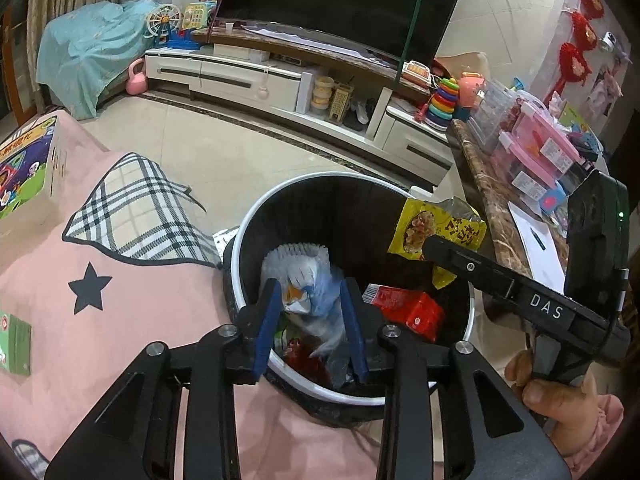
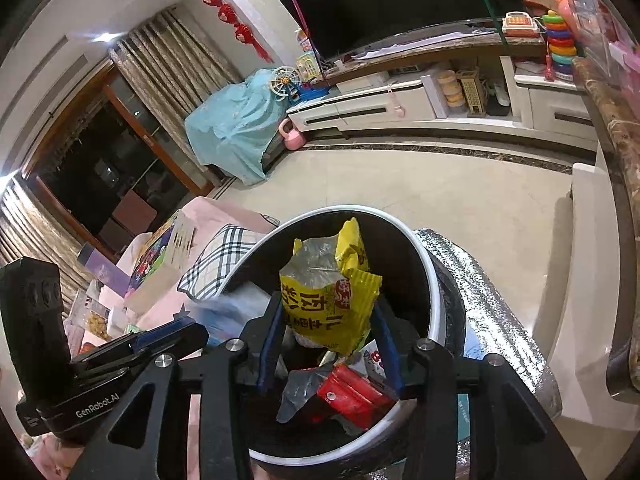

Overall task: Collect trash
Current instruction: 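Open both grippers to drop the wrapper and yellow packet into the bin, then move both grippers back toward the foam block and green carton on the table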

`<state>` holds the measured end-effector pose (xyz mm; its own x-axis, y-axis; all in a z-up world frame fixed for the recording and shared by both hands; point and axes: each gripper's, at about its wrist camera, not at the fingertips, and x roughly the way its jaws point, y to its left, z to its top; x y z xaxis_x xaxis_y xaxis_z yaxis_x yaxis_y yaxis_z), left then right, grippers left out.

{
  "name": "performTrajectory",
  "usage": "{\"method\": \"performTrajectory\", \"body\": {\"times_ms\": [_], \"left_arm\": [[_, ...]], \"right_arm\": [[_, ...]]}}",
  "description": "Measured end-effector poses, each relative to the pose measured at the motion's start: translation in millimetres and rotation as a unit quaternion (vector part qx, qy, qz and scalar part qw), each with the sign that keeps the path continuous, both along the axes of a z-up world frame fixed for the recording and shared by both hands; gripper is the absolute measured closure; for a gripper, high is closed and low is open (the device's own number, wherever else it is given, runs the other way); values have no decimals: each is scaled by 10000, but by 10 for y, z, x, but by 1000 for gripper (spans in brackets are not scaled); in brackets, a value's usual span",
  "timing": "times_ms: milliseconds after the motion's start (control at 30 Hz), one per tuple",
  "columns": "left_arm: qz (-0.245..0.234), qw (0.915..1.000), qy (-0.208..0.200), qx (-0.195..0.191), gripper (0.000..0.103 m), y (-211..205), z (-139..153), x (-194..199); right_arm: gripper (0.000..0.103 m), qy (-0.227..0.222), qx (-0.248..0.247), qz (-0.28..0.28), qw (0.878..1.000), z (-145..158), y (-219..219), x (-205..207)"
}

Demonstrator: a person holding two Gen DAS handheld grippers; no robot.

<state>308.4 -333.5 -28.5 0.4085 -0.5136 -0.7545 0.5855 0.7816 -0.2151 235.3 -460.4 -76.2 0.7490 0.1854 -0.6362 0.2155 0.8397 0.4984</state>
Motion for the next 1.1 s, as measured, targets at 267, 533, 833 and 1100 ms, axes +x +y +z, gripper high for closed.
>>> {"method": "performTrajectory", "body": {"times_ms": [267,533,833,1100], "left_arm": [[241,9996,18,-171,65,279,27,-101],[648,9971,36,-386,60,798,7,-336],[1387,9891,36,-487,56,1545,-109,-523],[1963,9792,64,-513,55,2245,-197,-691]], "right_arm": [[52,37,21,0,10000,-5,34,-24],[41,-100,-16,-48,9999,96,142,-102],[21,-462,-71,145,9988,260,616,-321],[15,-510,0,509,9974,250,1135,-415]]}}
